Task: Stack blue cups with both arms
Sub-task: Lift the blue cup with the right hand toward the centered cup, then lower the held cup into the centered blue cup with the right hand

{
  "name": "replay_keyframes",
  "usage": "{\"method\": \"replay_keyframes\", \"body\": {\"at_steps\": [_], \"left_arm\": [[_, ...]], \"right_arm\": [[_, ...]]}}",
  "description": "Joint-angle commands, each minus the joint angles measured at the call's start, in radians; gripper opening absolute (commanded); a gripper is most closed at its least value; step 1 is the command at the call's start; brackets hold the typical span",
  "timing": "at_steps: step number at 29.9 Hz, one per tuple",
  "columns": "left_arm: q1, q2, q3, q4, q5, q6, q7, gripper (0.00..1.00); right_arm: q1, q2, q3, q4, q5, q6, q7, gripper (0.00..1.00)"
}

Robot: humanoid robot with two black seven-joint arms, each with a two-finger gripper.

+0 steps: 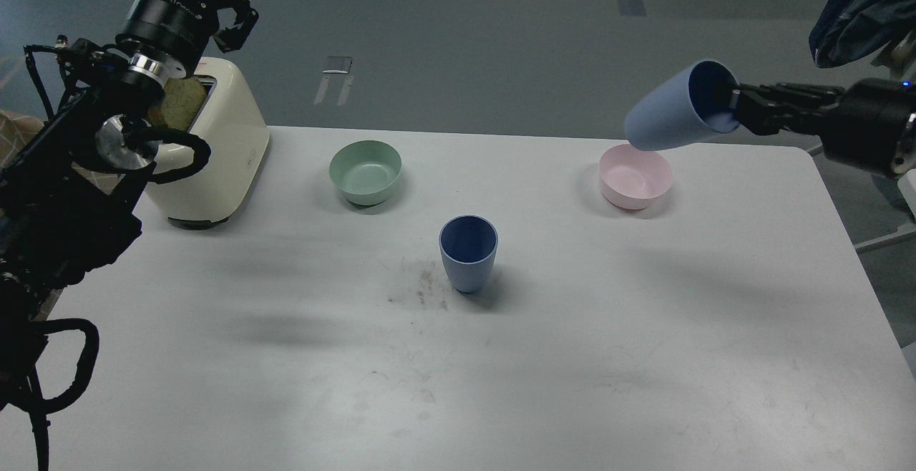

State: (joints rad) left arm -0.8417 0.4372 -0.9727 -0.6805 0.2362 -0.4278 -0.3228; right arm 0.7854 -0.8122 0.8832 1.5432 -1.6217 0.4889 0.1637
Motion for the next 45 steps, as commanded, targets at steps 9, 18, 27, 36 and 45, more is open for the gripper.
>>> {"method": "replay_keyframes", "body": {"at_steps": [9, 18, 27, 36, 45], "left_arm": [[-0.039, -0.002, 0.000, -0.001, 0.002, 0.000, 0.002, 0.97], [-0.039, -0.002, 0.000, -0.001, 0.002, -0.002, 0.001, 0.97], [-0.042, -0.002, 0.000, -0.001, 0.002, -0.002, 0.001, 0.97], [-0.046, -0.017, 0.000, -0.001, 0.002, -0.002, 0.001, 0.97], [-0.046, -0.017, 0.000, -0.001, 0.002, 0.000, 0.001, 0.97]], "right_arm": [[0.399, 0.267, -0.513, -0.066, -0.007, 0.000, -0.033, 0.00], [0.443, 0.369, -0.644, -0.144, -0.078, 0.000, -0.036, 0.00], [0.446, 0.390, -0.645, -0.175, -0.081, 0.000, -0.036, 0.00], [0.433, 0.387, -0.672, -0.176, -0.083, 0.000, -0.036, 0.00], [0.422, 0.416, -0.670, -0.232, -0.093, 0.000, -0.038, 0.00]]}}
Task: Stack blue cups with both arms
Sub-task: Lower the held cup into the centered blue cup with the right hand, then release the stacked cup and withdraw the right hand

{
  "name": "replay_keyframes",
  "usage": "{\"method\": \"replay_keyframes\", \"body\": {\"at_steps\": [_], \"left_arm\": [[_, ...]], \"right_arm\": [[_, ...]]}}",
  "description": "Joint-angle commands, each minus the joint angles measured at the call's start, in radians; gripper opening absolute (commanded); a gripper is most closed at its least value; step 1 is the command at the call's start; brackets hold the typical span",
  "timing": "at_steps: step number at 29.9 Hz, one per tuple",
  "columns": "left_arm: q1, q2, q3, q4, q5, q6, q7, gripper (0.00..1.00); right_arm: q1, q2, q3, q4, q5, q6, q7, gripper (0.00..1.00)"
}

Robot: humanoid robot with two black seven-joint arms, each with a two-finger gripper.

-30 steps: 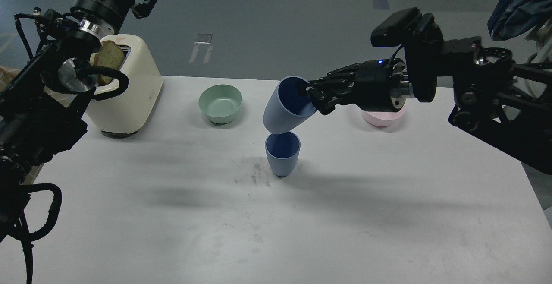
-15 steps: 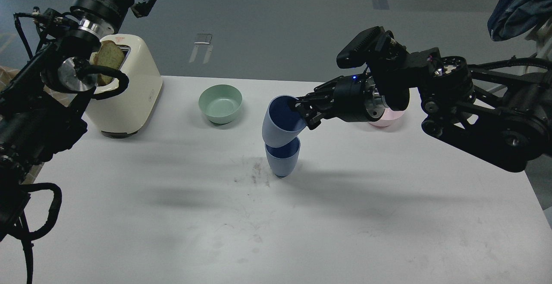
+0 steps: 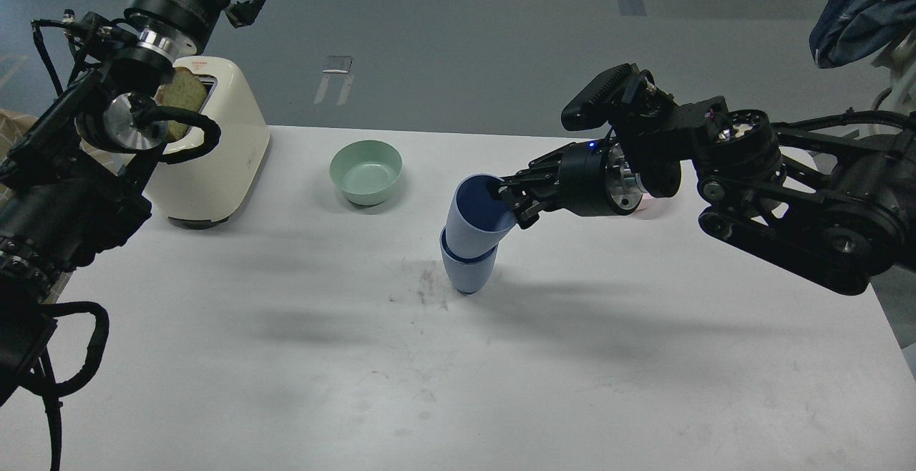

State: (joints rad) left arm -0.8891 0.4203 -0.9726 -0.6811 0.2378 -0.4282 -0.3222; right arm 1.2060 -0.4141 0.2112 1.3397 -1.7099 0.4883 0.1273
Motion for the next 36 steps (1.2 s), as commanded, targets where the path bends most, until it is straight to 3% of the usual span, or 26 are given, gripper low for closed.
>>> {"method": "replay_keyframes", "body": {"at_steps": [1, 22, 28, 36], "left_arm": [[0.001, 0.000, 0.000, 0.000, 0.000, 0.000, -0.001, 0.97], [-0.017, 0.005, 0.028, 0.001, -0.002, -0.003, -0.002, 0.97], [-0.017, 0.003, 0.028, 0.000, 0.000, -0.003, 0.000, 0.97], [-0.016, 0.005, 0.028, 0.000, 0.000, -0.004, 0.000, 0.97]], "right_arm": [[0.003, 0.023, 0.002, -0.034, -0.005, 0.000, 0.000, 0.00], [-0.016, 0.040, 0.014, -0.056, -0.001, 0.000, 0.002, 0.01], [-0.032, 0.043, 0.030, -0.056, 0.003, 0.000, 0.005, 0.30], [-0.039, 0.043, 0.033, -0.056, 0.004, 0.000, 0.006, 0.40]]}}
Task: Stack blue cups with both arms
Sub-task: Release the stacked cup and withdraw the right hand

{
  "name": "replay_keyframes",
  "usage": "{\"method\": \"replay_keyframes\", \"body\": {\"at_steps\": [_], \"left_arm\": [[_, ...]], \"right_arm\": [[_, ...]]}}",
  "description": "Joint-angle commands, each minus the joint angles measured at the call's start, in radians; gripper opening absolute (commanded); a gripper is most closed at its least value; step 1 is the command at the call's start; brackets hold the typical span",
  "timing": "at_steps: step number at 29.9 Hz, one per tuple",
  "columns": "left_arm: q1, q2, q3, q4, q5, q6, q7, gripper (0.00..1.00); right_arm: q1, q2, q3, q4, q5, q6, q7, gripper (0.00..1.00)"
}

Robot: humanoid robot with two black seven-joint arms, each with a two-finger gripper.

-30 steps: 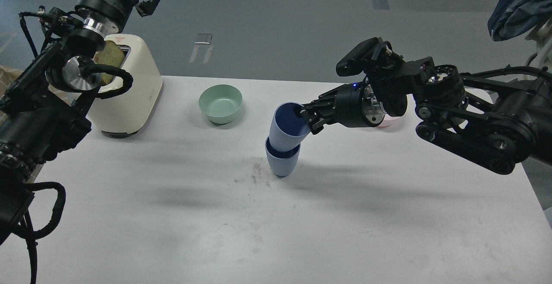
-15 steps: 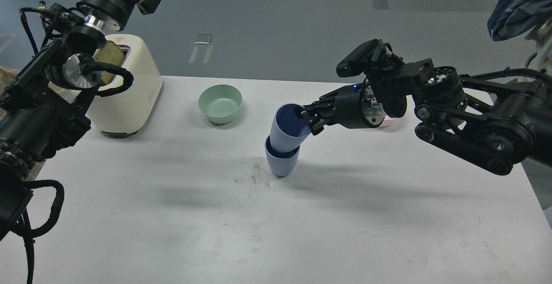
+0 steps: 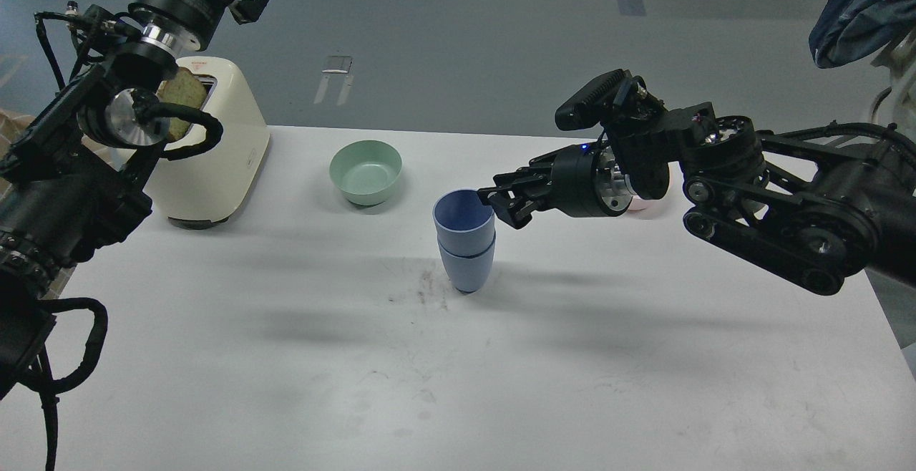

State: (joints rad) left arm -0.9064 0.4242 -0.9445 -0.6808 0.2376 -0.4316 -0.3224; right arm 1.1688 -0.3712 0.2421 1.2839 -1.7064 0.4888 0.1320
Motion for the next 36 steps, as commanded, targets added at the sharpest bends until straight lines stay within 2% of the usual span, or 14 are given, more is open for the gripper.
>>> {"method": "replay_keyframes", "body": {"at_steps": [1, 2, 4, 5, 6, 10, 12, 18, 20, 22, 27, 36], "left_arm": [[0.000, 0.001, 0.001, 0.000, 0.000, -0.001, 0.000, 0.97], [0.000, 0.001, 0.000, 0.000, 0.000, -0.001, 0.000, 0.97], [0.000, 0.001, 0.000, 0.000, 0.000, -0.001, 0.000, 0.97], [0.000, -0.001, 0.000, 0.000, 0.000, -0.001, 0.000, 0.97], [0.000, -0.002, 0.000, 0.000, 0.000, -0.001, 0.000, 0.97], [0.000, -0.002, 0.000, 0.000, 0.000, -0.003, 0.000, 0.97], [-0.002, 0.004, 0.001, 0.000, 0.000, -0.007, 0.000, 0.97], [-0.048, 0.008, 0.003, 0.003, 0.005, -0.010, 0.002, 0.97], [-0.052, 0.010, 0.003, 0.003, 0.015, -0.012, 0.002, 0.97], [-0.055, 0.010, 0.003, 0.003, 0.025, -0.012, 0.002, 0.97], [-0.060, 0.007, 0.003, 0.001, 0.026, -0.012, 0.002, 0.97], [-0.092, 0.013, 0.001, 0.007, 0.025, -0.029, 0.000, 0.97]], "right_arm": [[-0.001, -0.002, 0.002, 0.000, 0.001, 0.000, 0.001, 0.42], [-0.001, -0.002, 0.006, 0.000, 0.002, 0.000, 0.003, 0.47], [0.000, -0.005, 0.054, 0.000, 0.010, 0.000, 0.005, 0.73], [0.000, -0.005, 0.071, 0.000, 0.011, 0.000, 0.005, 0.82], [0.000, -0.006, 0.112, -0.003, 0.016, 0.000, 0.005, 0.98], [0.002, 0.000, 0.293, -0.057, 0.016, 0.000, 0.005, 1.00], [0.006, 0.002, 0.499, -0.128, 0.014, 0.000, 0.005, 1.00], [0.014, 0.006, 0.897, -0.309, 0.019, 0.000, 0.008, 1.00], [0.014, 0.005, 0.978, -0.359, 0.045, 0.000, 0.008, 1.00], [0.015, 0.003, 1.011, -0.394, 0.086, 0.000, 0.008, 1.00], [-0.006, -0.061, 1.030, -0.501, 0.387, 0.000, 0.006, 1.00], [-0.063, -0.089, 1.033, -0.716, 0.830, 0.000, 0.006, 1.00]]}}
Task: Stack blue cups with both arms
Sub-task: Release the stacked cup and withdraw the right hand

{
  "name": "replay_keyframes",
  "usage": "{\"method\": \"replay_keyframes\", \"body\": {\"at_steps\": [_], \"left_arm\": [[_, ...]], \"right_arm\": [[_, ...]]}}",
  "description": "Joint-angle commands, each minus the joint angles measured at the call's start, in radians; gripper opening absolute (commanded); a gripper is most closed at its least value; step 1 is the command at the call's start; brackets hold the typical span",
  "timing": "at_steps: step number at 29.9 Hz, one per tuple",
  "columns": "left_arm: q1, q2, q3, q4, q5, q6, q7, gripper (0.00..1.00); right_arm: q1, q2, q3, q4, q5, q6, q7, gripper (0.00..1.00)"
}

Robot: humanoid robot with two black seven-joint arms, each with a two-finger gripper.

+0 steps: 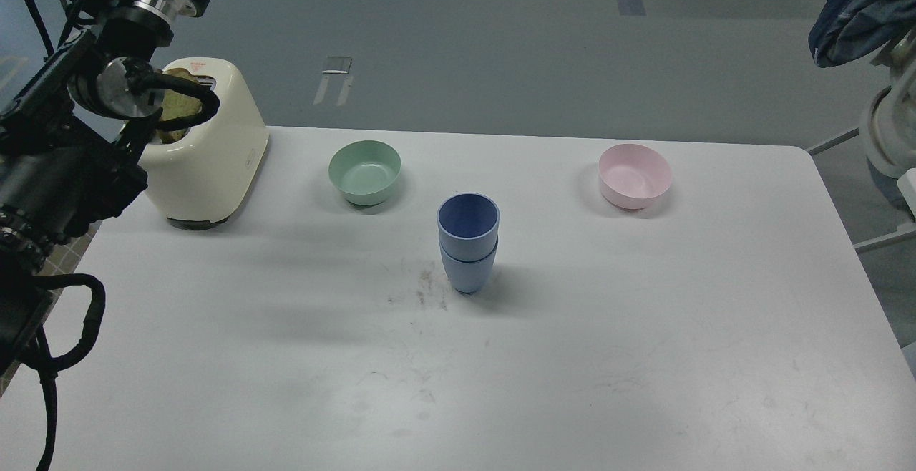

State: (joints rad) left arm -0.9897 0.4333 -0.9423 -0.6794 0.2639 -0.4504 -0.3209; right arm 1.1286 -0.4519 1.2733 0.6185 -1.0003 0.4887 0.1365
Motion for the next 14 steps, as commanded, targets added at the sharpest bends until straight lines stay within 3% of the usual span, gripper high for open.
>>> {"method": "replay_keyframes", "body": {"at_steps": [1, 5, 14], "left_arm": [[-0.010, 0.002, -0.001, 0.012, -0.002, -0.016, -0.003, 0.97], [-0.003, -0.001, 0.000, 0.017, 0.000, -0.022, -0.001, 0.97], [0.022, -0.033, 0.002, 0.018, 0.000, -0.014, 0.003, 0.97]], "right_arm": [[-0.042, -0.013, 0.001, -0.057, 0.187, 0.000, 0.003, 1.00], [-0.098, -0.016, 0.001, -0.057, 0.334, 0.000, 0.003, 1.00], [-0.148, -0.016, 0.008, -0.045, 0.359, 0.000, 0.003, 1.00]]}}
